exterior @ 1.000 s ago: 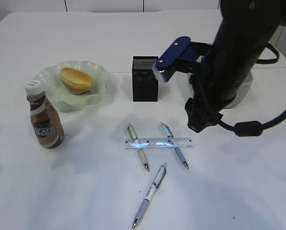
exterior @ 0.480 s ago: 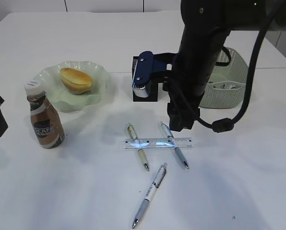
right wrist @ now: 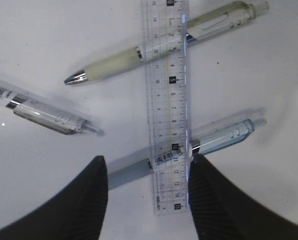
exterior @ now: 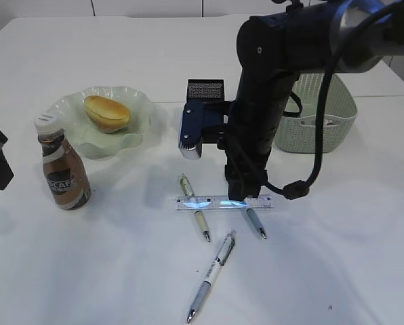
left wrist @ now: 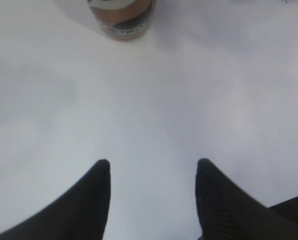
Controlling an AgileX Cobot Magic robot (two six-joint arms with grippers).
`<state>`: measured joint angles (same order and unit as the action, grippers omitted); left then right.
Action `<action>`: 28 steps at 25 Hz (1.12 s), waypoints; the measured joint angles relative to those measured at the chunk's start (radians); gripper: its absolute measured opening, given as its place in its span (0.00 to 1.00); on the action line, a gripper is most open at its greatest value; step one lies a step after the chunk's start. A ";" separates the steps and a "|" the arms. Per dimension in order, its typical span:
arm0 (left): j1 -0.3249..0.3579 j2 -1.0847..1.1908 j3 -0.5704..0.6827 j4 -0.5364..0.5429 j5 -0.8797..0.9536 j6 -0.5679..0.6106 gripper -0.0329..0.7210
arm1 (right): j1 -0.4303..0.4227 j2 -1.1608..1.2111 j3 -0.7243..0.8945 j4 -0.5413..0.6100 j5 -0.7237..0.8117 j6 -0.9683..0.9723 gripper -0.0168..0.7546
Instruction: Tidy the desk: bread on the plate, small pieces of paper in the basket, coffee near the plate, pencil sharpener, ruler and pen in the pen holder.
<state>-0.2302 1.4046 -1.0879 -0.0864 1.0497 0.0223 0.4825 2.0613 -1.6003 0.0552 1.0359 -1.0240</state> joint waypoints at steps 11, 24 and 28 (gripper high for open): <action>0.000 0.000 0.000 -0.001 -0.019 0.000 0.55 | 0.002 0.043 -0.070 0.089 -0.003 0.042 0.61; 0.000 0.000 0.000 -0.002 -0.025 0.000 0.55 | 0.003 0.073 -0.072 0.030 -0.017 -0.013 0.61; 0.000 0.000 0.000 -0.002 -0.026 0.000 0.55 | 0.003 0.101 -0.074 0.030 -0.025 -0.024 0.61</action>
<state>-0.2302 1.4046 -1.0879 -0.0887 1.0236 0.0223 0.4854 2.1626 -1.6744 0.0848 1.0106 -1.0475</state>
